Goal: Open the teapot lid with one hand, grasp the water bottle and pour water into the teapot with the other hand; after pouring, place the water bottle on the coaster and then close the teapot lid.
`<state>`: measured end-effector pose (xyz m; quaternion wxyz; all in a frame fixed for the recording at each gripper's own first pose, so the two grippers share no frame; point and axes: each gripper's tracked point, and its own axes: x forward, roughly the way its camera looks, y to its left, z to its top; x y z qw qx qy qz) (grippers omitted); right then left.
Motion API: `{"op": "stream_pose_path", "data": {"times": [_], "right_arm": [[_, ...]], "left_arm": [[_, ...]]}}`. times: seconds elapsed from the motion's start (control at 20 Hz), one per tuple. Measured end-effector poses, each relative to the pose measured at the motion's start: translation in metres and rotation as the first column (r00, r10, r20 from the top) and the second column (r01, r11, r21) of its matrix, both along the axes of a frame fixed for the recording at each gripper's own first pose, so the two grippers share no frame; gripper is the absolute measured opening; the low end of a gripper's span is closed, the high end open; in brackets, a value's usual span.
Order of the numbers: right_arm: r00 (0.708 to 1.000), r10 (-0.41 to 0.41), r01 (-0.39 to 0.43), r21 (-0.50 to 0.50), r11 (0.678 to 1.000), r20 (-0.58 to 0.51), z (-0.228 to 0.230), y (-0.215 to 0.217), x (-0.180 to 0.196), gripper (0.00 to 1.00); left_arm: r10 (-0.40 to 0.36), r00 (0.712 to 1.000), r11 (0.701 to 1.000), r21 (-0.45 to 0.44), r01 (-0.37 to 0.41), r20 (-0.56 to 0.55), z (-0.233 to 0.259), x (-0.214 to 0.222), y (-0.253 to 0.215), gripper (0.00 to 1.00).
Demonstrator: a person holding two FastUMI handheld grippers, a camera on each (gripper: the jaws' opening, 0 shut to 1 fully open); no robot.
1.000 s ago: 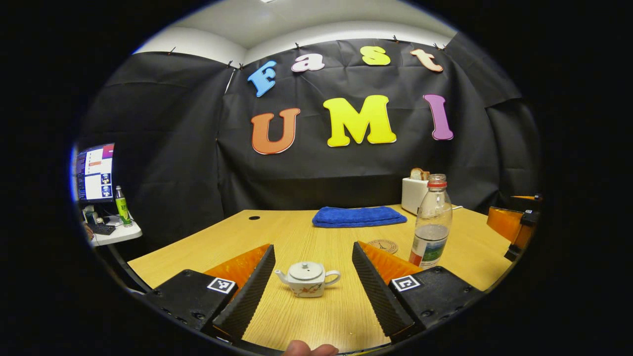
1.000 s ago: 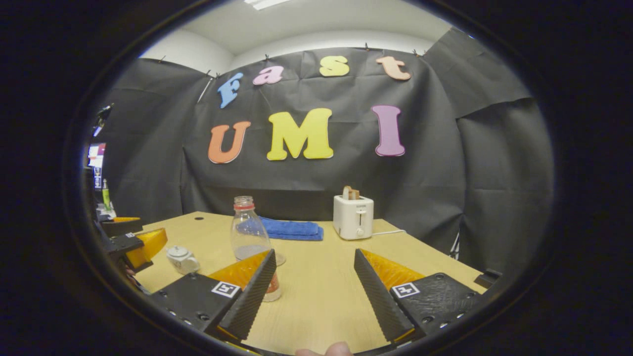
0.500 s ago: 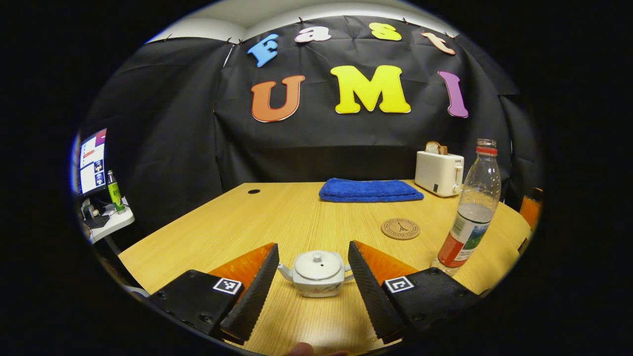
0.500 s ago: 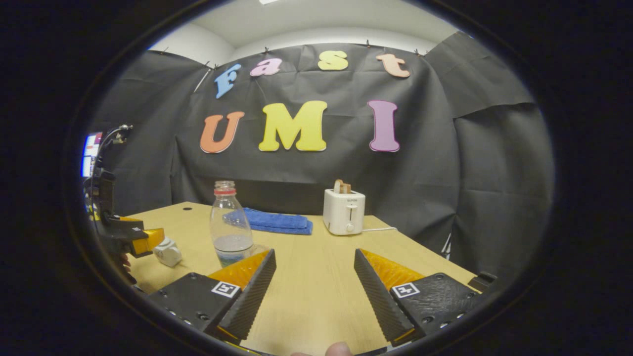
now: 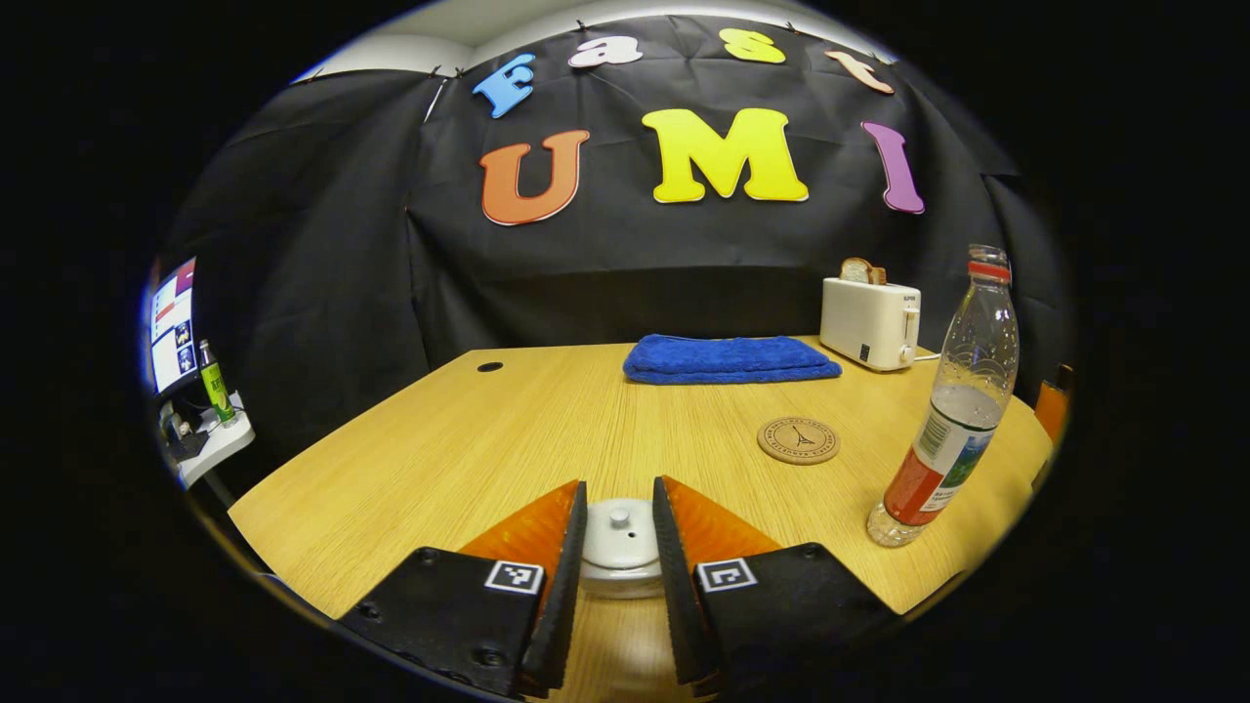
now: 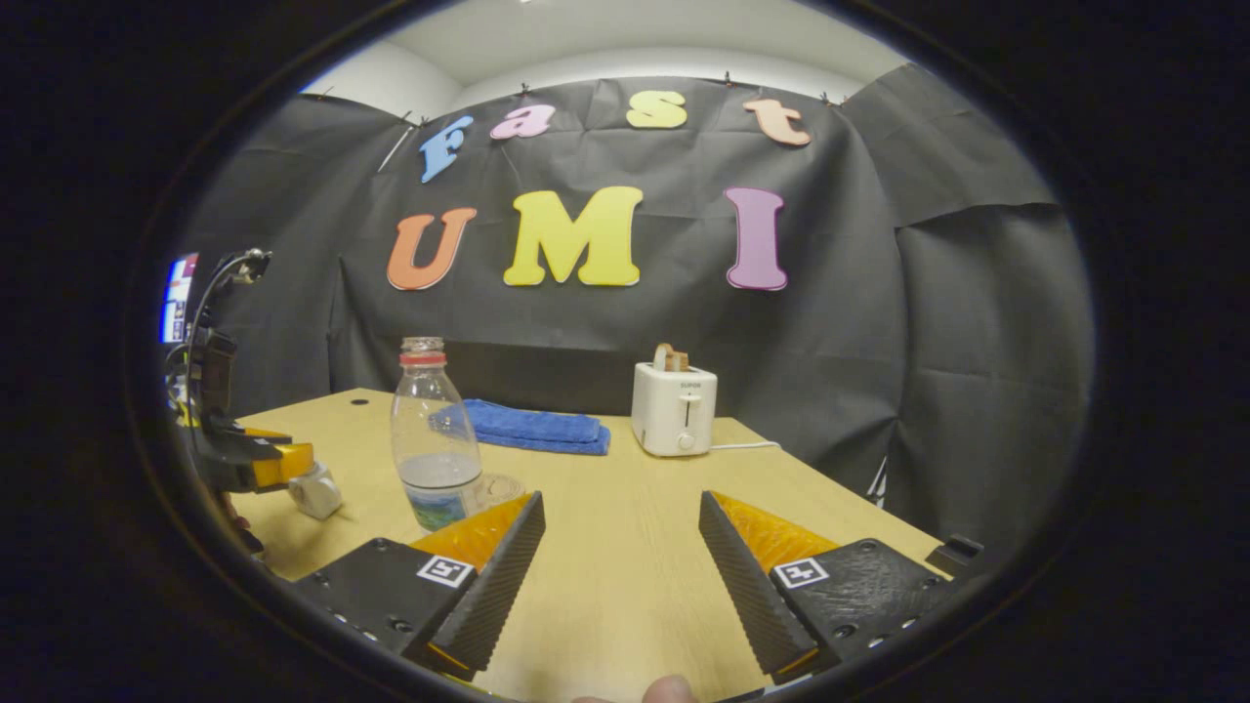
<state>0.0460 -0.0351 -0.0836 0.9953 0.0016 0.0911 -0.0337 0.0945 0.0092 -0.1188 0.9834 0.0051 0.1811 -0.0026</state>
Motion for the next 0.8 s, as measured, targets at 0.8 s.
{"op": "stream_pose_path", "data": {"times": [0.8], "right_arm": [[0.982, 0.188, -0.188, 0.078, 0.979, 0.000, -0.007, 0.042, -0.004, 0.95]], "left_arm": [[-0.071, 0.994, 0.996, -0.039, 0.074, 0.077, 0.038, -0.004, -0.004, 0.03]]}}
